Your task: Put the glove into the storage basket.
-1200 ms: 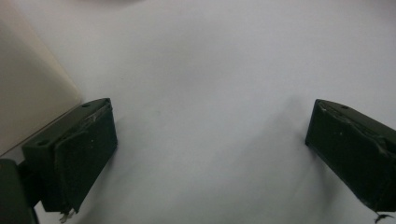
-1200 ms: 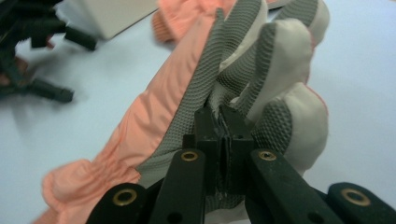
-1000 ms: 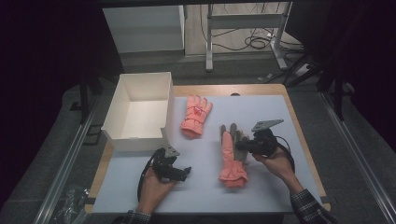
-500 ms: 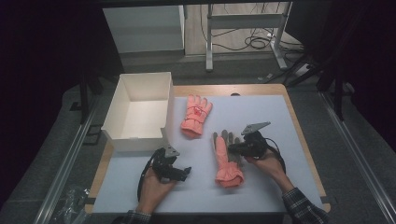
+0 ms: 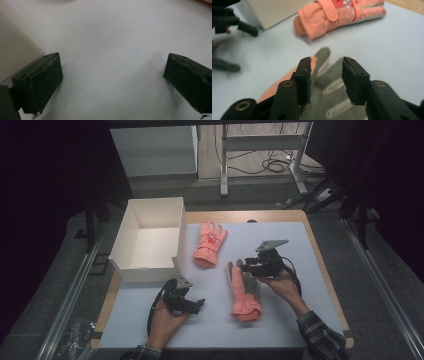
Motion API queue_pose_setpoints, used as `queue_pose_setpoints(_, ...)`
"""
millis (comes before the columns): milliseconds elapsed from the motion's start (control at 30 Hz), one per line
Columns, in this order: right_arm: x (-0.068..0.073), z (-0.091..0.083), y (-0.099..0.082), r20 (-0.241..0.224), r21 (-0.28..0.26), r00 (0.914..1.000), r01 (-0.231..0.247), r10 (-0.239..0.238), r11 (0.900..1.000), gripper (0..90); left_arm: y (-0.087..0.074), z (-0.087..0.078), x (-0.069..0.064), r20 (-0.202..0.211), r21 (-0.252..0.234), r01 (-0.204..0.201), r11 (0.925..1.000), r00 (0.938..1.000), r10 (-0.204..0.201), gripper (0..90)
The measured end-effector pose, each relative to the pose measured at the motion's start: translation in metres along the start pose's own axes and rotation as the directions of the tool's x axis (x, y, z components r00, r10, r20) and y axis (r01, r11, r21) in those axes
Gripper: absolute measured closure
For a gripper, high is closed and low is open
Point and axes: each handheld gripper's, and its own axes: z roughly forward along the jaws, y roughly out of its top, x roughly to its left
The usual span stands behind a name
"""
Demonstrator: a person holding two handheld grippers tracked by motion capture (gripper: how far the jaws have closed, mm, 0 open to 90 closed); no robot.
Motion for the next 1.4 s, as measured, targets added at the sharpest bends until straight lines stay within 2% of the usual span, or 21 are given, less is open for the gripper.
queue_pose_setpoints(100, -0.003, 0.011, 0.016, 0.012, -0.003, 0.9995, -0.030, 0.030, 0.9995, 52.9, 0.000, 0.000, 0.000, 0.000, 0.000, 0.000, 1.0000, 1.0000, 0.000, 1.9)
queue_pose_setpoints(167, -0.004, 0.013, 0.018, 0.015, -0.004, 0.9993, -0.033, 0.033, 0.9994, 52.2, 0.000, 0.000, 0.000, -0.001, -0.001, -0.001, 1.0000, 1.0000, 0.001, 1.9)
queue_pose_setpoints(233, -0.007, 0.022, 0.029, 0.025, -0.008, 0.9988, -0.043, 0.043, 0.9990, 50.3, 0.000, 0.000, 0.000, -0.001, 0.000, -0.001, 1.0000, 1.0000, 0.001, 1.9)
queue_pose_setpoints(567, -0.013, 0.054, 0.062, 0.067, 0.004, 0.9968, -0.043, 0.043, 0.9991, 44.7, 0.000, 0.000, 0.000, -0.001, -0.002, -0.001, 1.0000, 1.0000, 0.001, 1.9)
queue_pose_setpoints(700, -0.016, 0.068, 0.073, 0.067, 0.010, 0.9953, -0.071, 0.070, 0.9974, 43.7, 0.000, 0.000, 0.000, -0.002, -0.002, 0.000, 1.0000, 1.0000, 0.000, 1.9)
queue_pose_setpoints(967, -0.021, 0.090, 0.089, 0.069, 0.024, 0.9939, -0.088, 0.086, 0.9959, 39.1, 0.000, 0.000, 0.000, 0.000, -0.001, 0.004, 1.0000, 1.0000, -0.004, 1.9)
queue_pose_setpoints(1033, -0.023, 0.100, 0.096, 0.070, 0.032, 0.9930, -0.097, 0.095, 0.9947, 38.0, 0.000, 0.000, 0.000, -0.001, -0.001, 0.003, 1.0000, 1.0000, -0.003, 1.9)
queue_pose_setpoints(1167, -0.025, 0.110, 0.101, 0.075, 0.049, 0.9937, -0.087, 0.083, 0.9950, 37.9, 0.000, 0.000, 0.000, 0.000, -0.002, 0.004, 1.0000, 1.0000, -0.004, 1.9)
queue_pose_setpoints(1233, -0.025, 0.120, 0.105, 0.089, 0.066, 0.9940, -0.069, 0.064, 0.9954, 37.9, 0.000, 0.000, 0.000, 0.000, -0.002, 0.004, 1.0000, 1.0000, -0.004, 1.9)
queue_pose_setpoints(1400, -0.031, 0.139, 0.109, 0.131, 0.090, 0.9900, -0.065, 0.053, 0.9938, 37.9, 0.000, 0.000, 0.000, 0.000, -0.002, 0.005, 1.0000, 1.0000, -0.005, 1.9)
